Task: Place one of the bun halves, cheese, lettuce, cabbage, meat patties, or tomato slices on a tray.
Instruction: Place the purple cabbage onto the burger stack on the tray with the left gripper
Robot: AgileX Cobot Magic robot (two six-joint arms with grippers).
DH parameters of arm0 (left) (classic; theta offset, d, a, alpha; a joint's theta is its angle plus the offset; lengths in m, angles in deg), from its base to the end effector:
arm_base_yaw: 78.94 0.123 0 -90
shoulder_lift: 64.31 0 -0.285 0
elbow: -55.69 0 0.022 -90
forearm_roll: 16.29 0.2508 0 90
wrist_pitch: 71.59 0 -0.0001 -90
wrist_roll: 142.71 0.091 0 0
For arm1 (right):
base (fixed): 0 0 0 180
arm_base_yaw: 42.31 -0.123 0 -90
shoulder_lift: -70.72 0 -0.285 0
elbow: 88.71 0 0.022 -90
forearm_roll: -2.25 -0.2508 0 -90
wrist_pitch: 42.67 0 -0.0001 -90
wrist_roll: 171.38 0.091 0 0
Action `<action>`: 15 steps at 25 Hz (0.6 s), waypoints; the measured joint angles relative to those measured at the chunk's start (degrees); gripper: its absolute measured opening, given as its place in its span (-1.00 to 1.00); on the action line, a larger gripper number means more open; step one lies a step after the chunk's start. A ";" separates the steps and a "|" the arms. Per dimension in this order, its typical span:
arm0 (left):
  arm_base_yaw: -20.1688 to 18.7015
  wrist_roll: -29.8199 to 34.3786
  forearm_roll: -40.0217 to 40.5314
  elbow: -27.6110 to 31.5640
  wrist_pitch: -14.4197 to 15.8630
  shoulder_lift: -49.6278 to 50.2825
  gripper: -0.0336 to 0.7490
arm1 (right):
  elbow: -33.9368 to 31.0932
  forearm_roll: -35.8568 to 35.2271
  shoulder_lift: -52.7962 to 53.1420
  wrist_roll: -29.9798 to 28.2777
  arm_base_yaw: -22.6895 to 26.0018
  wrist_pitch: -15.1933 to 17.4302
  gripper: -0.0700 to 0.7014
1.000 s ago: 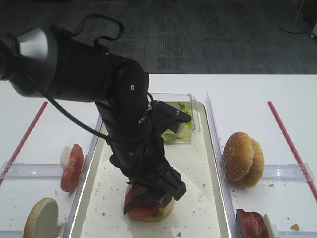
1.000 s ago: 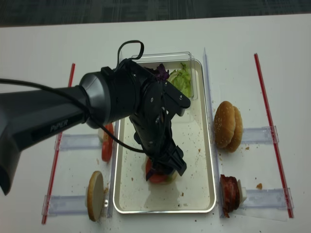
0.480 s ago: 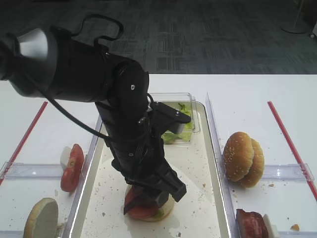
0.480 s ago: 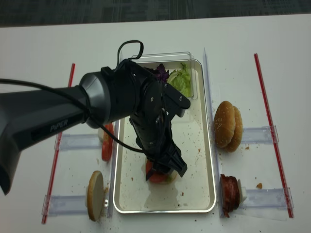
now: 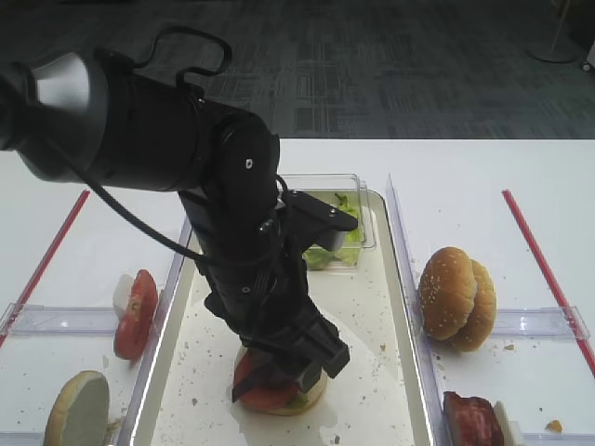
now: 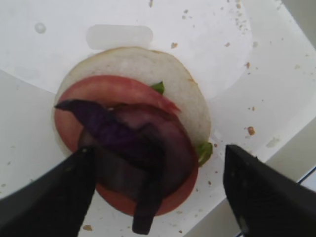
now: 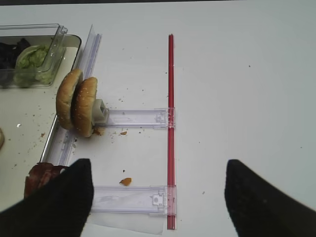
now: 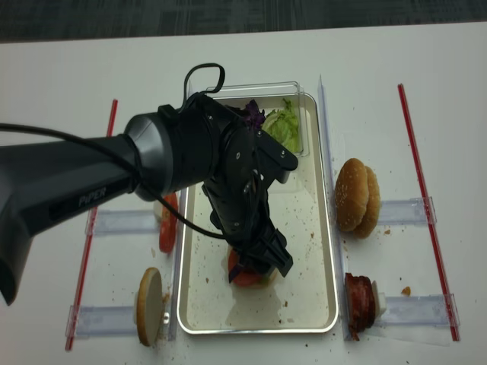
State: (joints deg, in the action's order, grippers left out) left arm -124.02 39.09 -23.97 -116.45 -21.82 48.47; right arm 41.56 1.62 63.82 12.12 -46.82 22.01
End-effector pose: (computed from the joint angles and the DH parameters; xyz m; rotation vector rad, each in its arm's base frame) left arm 0.2425 -0.2563 0.1877 1.0911 2.8124 -0.2470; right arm -0.0079 0.0003 0.2662 -0.0196 2.1186 0.0965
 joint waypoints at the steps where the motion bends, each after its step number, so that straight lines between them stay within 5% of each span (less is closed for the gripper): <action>1: 0.00 0.00 0.00 0.00 0.00 0.00 0.38 | 0.00 0.00 0.00 0.00 0.00 0.00 0.66; 15: 0.00 -2.53 3.55 0.00 0.10 -4.00 0.42 | 0.00 0.00 0.00 0.00 0.00 0.00 0.66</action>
State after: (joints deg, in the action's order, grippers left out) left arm -124.02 36.56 -20.42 -116.45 -21.72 44.47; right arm 41.56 1.62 63.82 12.12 -46.82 22.01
